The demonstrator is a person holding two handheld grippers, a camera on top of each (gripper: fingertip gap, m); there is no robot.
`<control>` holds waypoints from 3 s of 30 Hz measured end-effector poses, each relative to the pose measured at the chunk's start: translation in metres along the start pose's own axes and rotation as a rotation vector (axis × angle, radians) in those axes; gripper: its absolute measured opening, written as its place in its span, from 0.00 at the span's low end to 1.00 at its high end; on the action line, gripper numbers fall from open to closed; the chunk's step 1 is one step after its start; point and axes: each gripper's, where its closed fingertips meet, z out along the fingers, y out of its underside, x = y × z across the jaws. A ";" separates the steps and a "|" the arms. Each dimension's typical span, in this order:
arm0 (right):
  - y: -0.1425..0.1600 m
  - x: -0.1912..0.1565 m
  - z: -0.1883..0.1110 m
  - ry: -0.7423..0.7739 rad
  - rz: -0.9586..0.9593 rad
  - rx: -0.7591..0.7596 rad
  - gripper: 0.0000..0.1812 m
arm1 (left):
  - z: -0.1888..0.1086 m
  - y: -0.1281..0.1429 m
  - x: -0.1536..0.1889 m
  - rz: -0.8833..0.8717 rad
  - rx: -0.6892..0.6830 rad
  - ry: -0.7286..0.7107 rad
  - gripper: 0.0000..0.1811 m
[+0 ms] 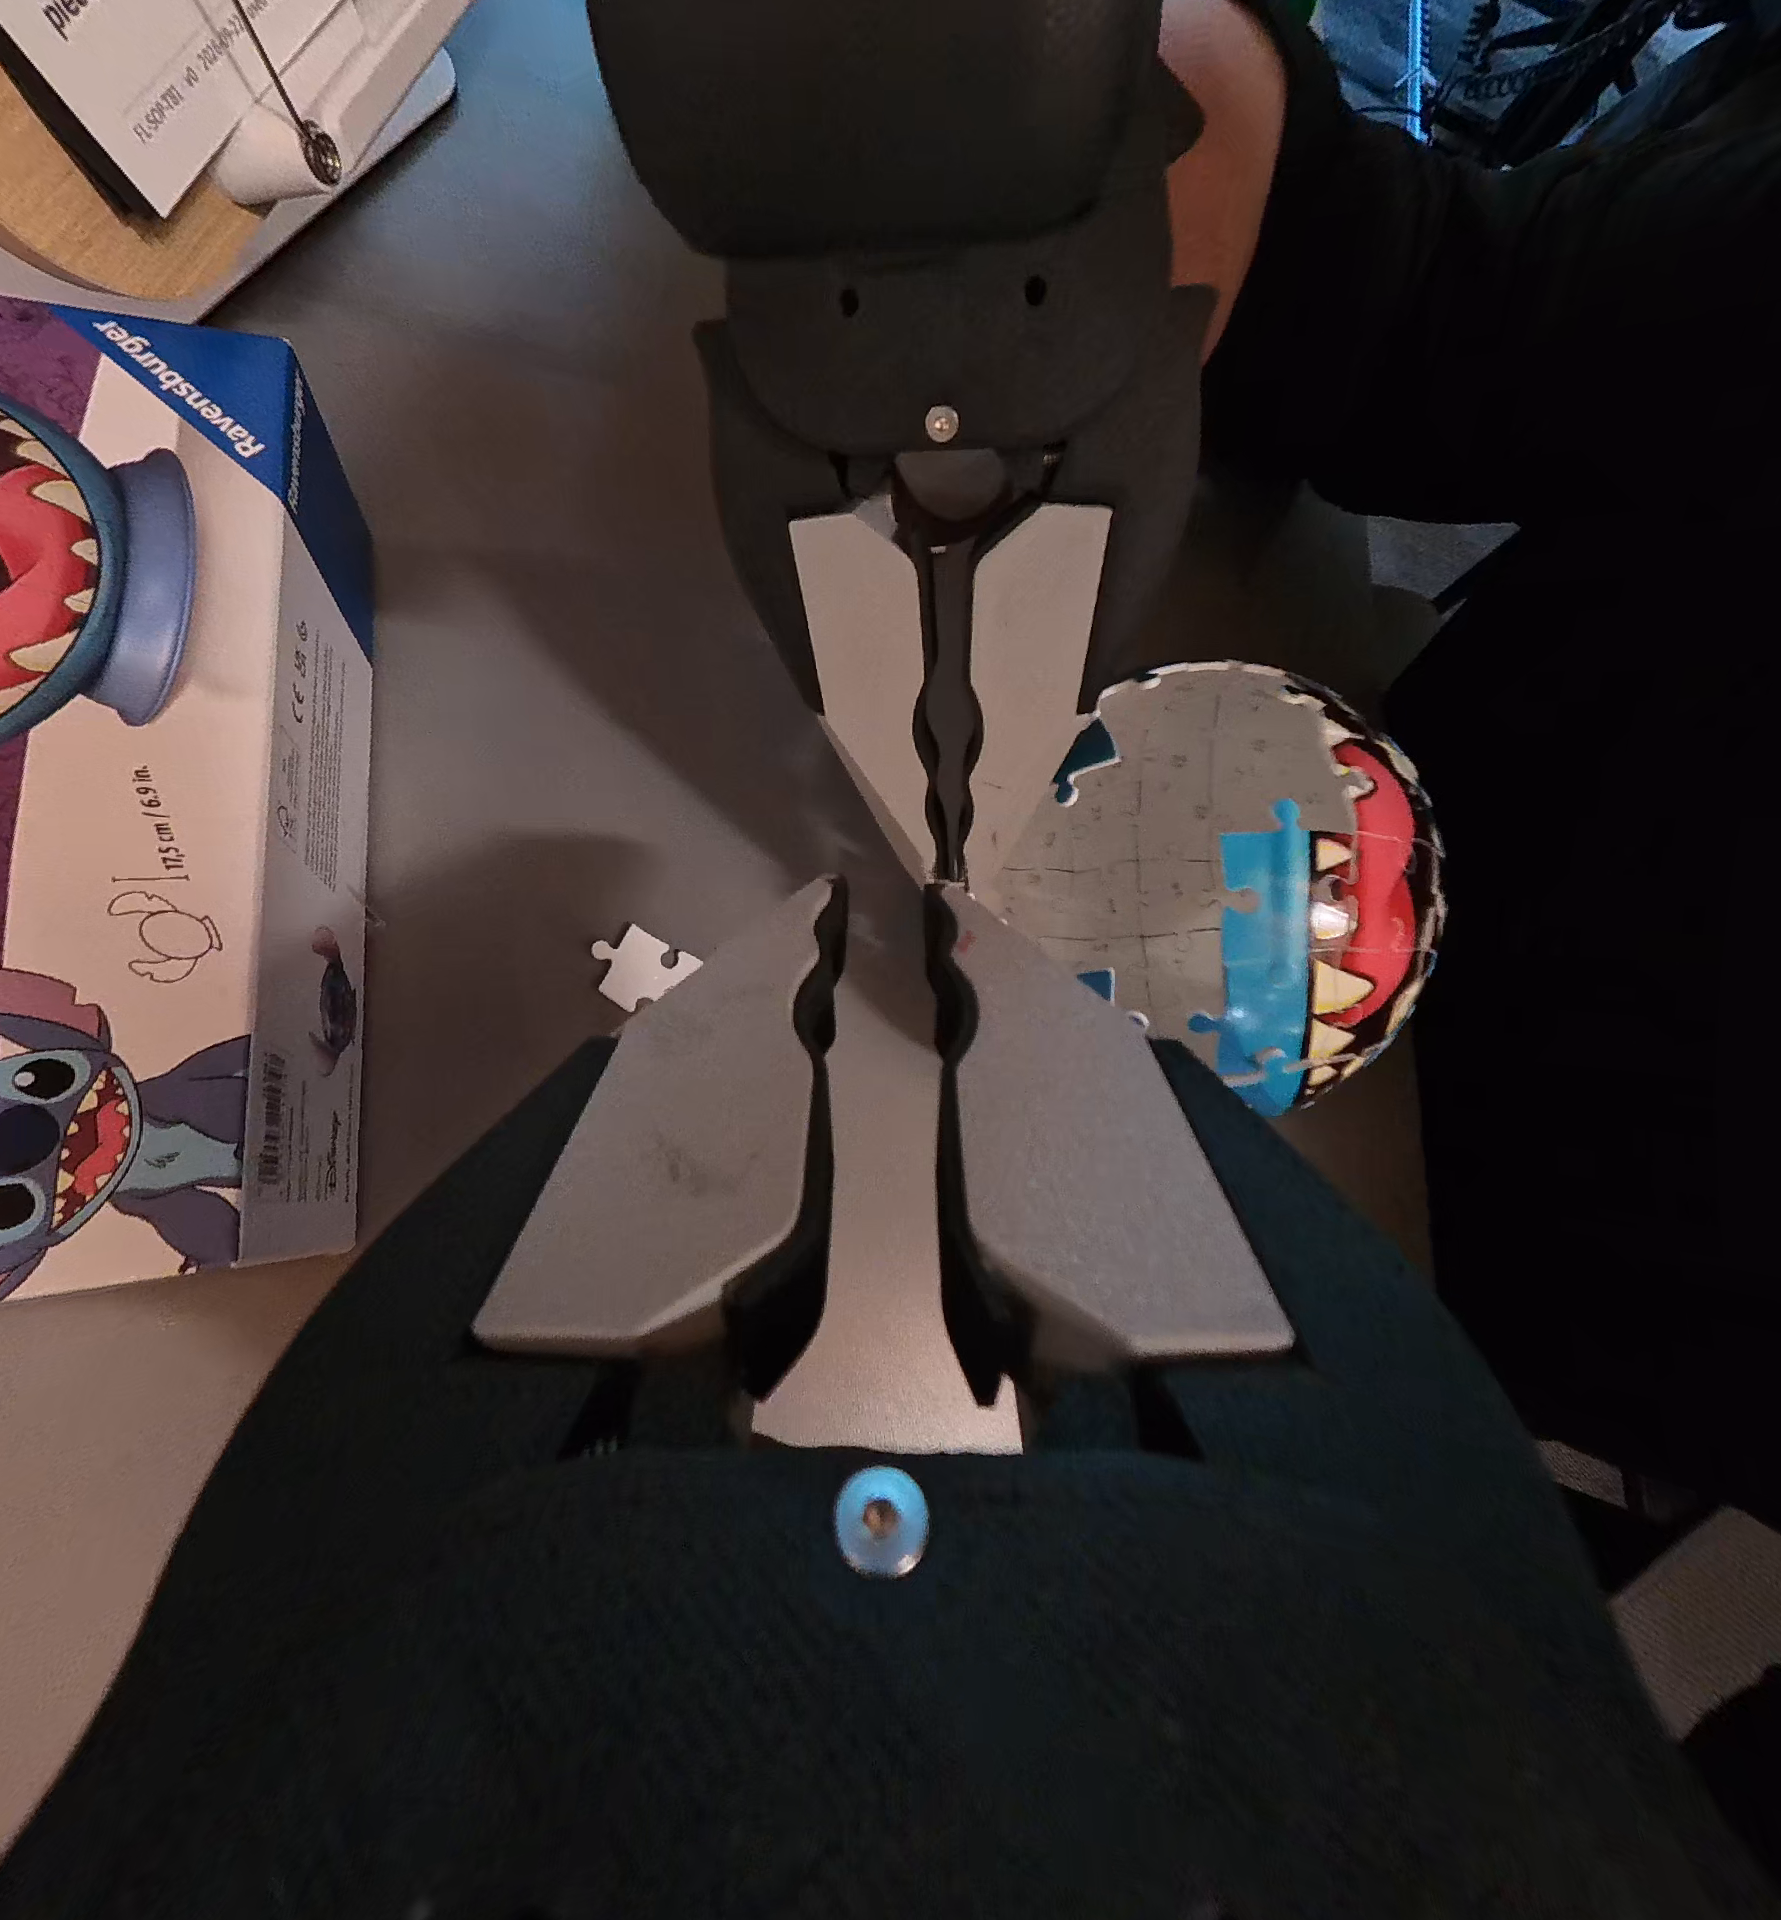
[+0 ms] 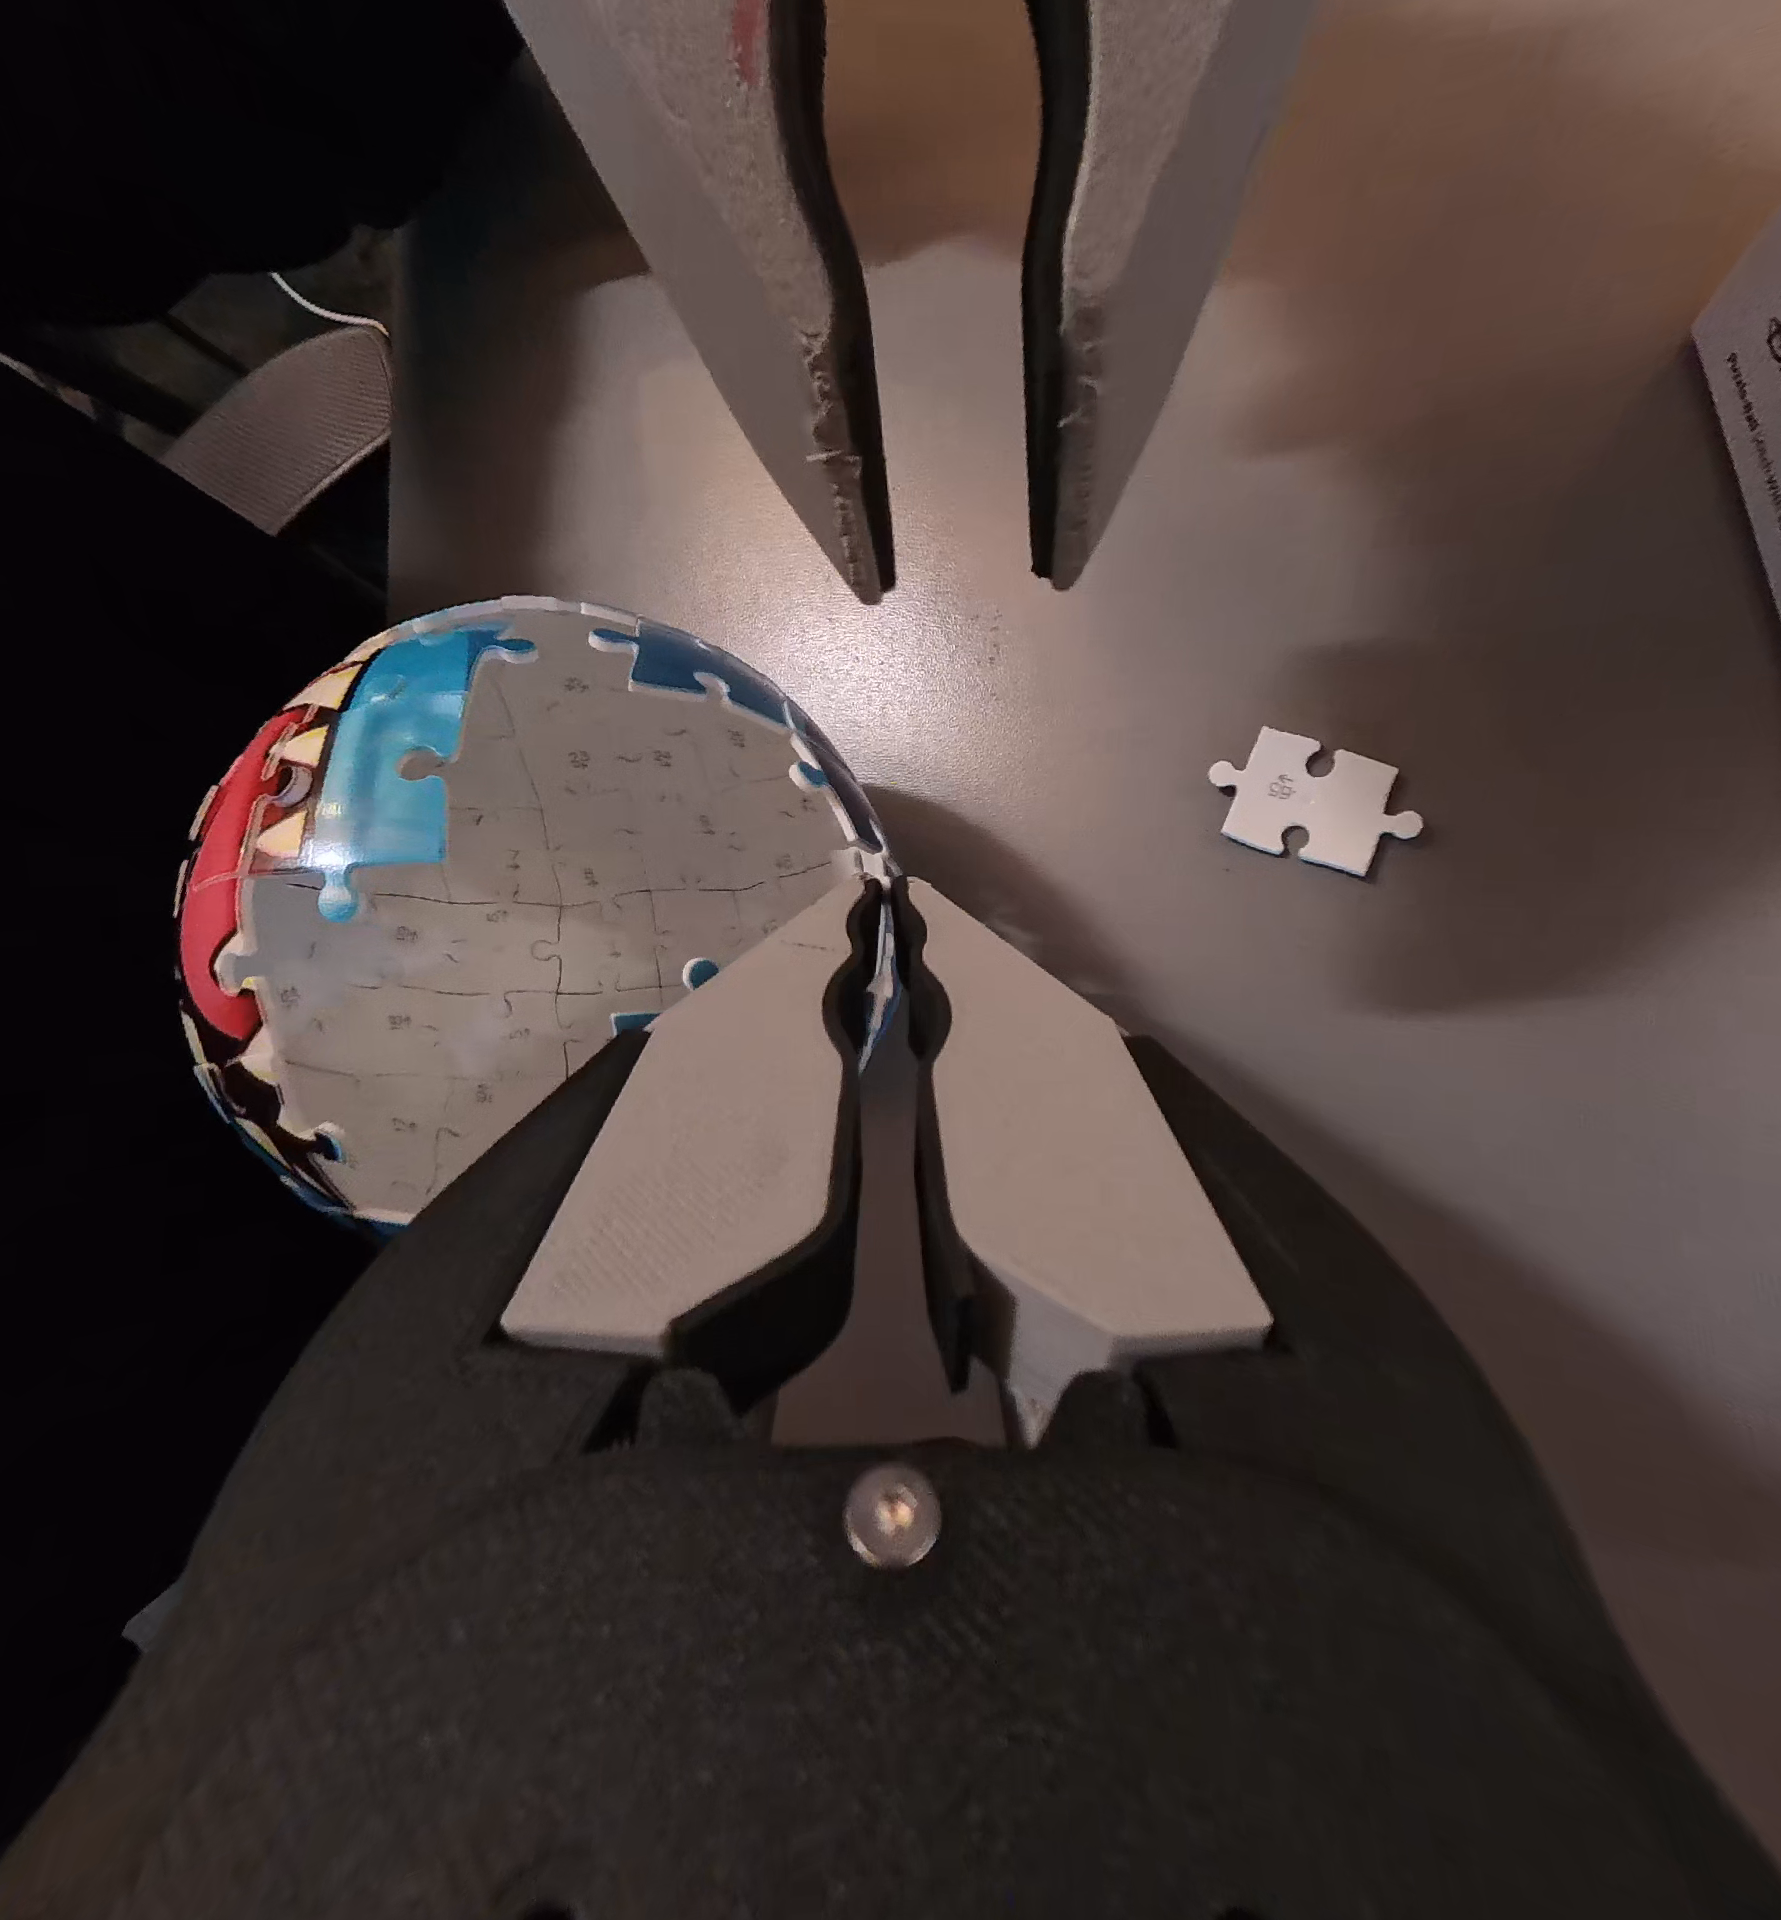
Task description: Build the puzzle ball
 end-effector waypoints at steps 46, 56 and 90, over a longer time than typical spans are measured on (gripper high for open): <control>-0.002 0.004 -0.012 0.020 -0.072 0.251 0.00 | 0.000 0.003 -0.004 -0.008 -0.006 -0.002 0.08; -0.004 0.003 -0.014 -0.020 -0.081 0.418 0.00 | 0.004 0.007 -0.008 -0.022 -0.020 -0.002 0.08; -0.008 0.003 -0.011 -0.010 -0.125 0.598 0.00 | 0.011 0.014 -0.008 -0.037 -0.048 0.033 0.09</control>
